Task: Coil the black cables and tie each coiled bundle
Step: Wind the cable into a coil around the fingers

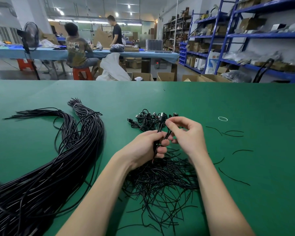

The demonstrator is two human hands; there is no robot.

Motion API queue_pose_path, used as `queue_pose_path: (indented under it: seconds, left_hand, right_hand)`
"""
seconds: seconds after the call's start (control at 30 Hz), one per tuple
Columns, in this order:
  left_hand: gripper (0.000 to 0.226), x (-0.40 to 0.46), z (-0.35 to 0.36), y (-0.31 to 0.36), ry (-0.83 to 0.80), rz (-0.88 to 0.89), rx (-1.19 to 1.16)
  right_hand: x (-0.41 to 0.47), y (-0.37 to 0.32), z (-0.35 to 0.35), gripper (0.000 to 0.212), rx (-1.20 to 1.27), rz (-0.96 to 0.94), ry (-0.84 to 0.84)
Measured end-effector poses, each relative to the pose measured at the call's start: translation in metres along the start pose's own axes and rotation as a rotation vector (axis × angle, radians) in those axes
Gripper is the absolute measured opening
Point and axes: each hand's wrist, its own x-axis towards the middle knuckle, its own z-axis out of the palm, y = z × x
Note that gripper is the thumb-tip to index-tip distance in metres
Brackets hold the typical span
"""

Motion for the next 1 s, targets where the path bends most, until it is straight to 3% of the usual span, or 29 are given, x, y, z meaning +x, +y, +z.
queue_pose_path:
  seconds: [0.3, 0.43, 0.53, 0.6, 0.73, 0.87, 1.0]
  left_hand:
    - [0.026, 0.005, 0.002, -0.004, 0.181, -0.005, 0.037]
    - [0.031, 0.004, 0.005, -0.002, 0.178, -0.003, 0.291]
    - [0.030, 0.004, 0.009, -0.003, 0.144, -0.005, 0.362]
    - [0.028, 0.005, 0.010, -0.003, 0.155, -0.027, 0.323]
    - [0.015, 0.008, 0.013, -0.003, 0.207, -0.073, 0.122]
    - [0.018, 0.006, 0.011, -0.002, 0.193, -0.065, -0.056]
    - [0.019, 0.003, 0.006, -0.002, 0.134, -0.028, -0.023]
  right_hand:
    - [0.002, 0.003, -0.005, 0.010, -0.004, 0.104, -0.068]
    - [-0.001, -0.001, -0.004, 0.030, -0.091, 0.148, -0.248]
    - [-0.002, 0.000, 0.003, 0.046, -0.133, 0.147, -0.202]
    - [-0.001, -0.001, 0.002, 0.041, -0.125, 0.178, -0.176]
    - [0.002, -0.001, 0.000, 0.010, 0.047, 0.311, -0.121]
    - [0.003, -0.003, 0.000, 0.010, 0.248, 0.432, -0.124]
    - [0.001, -0.006, -0.005, 0.003, 0.274, 0.419, -0.186]
